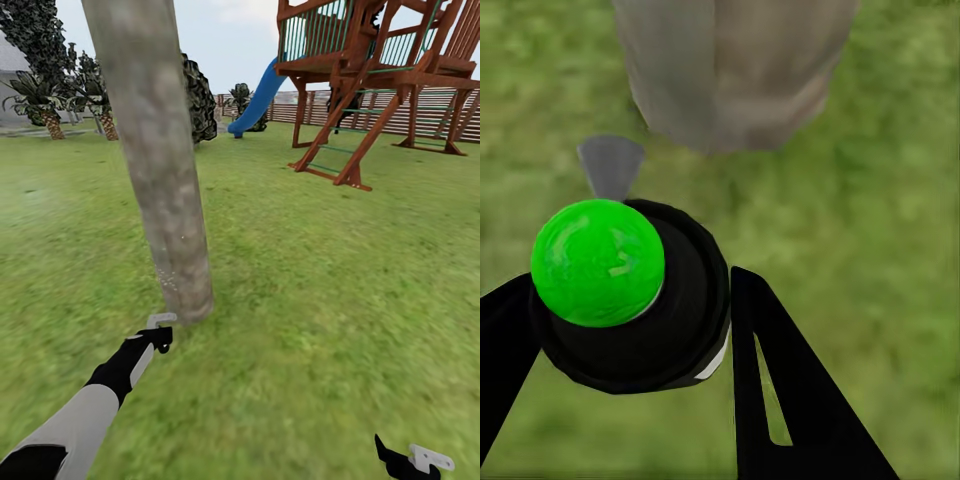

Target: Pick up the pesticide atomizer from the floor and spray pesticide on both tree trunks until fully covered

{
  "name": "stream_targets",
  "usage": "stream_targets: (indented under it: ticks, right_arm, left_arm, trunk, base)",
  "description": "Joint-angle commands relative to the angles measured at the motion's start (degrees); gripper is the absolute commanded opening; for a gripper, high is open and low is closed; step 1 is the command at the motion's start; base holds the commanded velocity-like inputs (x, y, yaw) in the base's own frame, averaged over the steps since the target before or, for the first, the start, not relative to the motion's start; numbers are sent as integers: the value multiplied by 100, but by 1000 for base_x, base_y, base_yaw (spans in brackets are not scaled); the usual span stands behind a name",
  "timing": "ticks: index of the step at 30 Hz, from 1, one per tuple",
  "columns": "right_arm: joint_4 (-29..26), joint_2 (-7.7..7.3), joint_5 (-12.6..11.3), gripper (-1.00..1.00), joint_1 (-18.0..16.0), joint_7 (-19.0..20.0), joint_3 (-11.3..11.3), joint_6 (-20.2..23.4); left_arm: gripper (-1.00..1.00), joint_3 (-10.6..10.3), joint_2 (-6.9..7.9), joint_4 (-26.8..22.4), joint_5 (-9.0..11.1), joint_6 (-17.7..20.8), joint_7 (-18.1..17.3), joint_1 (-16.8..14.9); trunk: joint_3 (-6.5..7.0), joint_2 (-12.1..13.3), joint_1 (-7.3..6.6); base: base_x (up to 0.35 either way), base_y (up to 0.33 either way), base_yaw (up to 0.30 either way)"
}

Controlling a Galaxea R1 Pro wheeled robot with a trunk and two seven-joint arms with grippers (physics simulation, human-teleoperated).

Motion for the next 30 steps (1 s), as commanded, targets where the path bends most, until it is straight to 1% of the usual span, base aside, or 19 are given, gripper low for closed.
stream_targets:
  ticks: [1, 7, 11, 16, 19, 20, 22, 25, 26, 27, 28, 29, 30]
  right_arm:
    - [-1, 0, 0, 100, 0, 0, 0, 0]
    - [4, 0, 5, 100, 0, 0, 0, 0]
    - [4, 0, 8, 100, 0, 0, 0, 0]
    - [4, 0, 8, 100, 0, 0, 0, 0]
    - [4, 0, 1, 100, 0, 0, 0, 0]
    - [2, 0, 0, 100, 0, 0, 0, 0]
    - [3, 0, -1, 100, 0, 0, 0, 0]
    - [-1, 0, -1, 100, 0, 0, -6, 0]
    - [2, 0, -1, 100, 0, 0, -4, 0]
    - [3, 0, -1, 100, 0, 0, -2, 0]
    - [3, 0, -1, 100, 0, 0, -1, 0]
    - [4, 0, -1, 100, 0, 0, 0, 0]
    - [4, 0, -1, 100, 0, 0, 0, 0]
  left_arm:
    - [-100, 0, 4, 0, 0, 3, 0, 3]
    - [-100, -1, 2, 0, 0, -1, 0, 4]
    - [-100, -1, -1, 0, 0, -1, 0, 2]
    - [-100, -6, -7, 0, 0, 1, 0, 3]
    - [-100, -13, -51, 83, 10, -15, 0, 5]
    - [-100, -22, -59, 113, -15, -17, 1, 3]
    - [-100, -41, -73, 63, -73, -19, 46, 2]
    - [-100, -59, -88, 35, -75, 58, 62, -68]
    - [-100, -57, -162, 29, -47, 143, 67, -205]
    - [-100, -50, -204, 33, -32, 302, 68, -368]
    - [-100, -49, -288, 32, -41, 497, 73, -553]
    - [-100, -54, -444, 31, -73, 597, 79, -693]
    - [-100, -61, -551, 29, -102, 645, 126, -763]
  trunk:
    - [0, 0, 0]
    - [0, 0, 0]
    - [0, 0, 0]
    - [0, 0, 0]
    - [0, 0, 0]
    - [0, 0, 0]
    - [0, 0, 0]
    - [0, 0, 0]
    - [0, 0, 0]
    - [0, 0, 0]
    - [0, 0, 0]
    - [0, 0, 0]
    - [0, 0, 0]
  base:
    - [138, -271, 50]
    - [139, -271, 7]
    - [40, -271, 32]
    - [1, -272, 237]
    - [0, -272, 276]
    - [15, -270, 277]
    - [15, -78, 211]
    - [2, -11, 39]
    - [0, -1, 4]
    - [0, -1, 2]
    - [0, 0, 0]
    - [0, 0, 0]
    - [0, 0, 0]
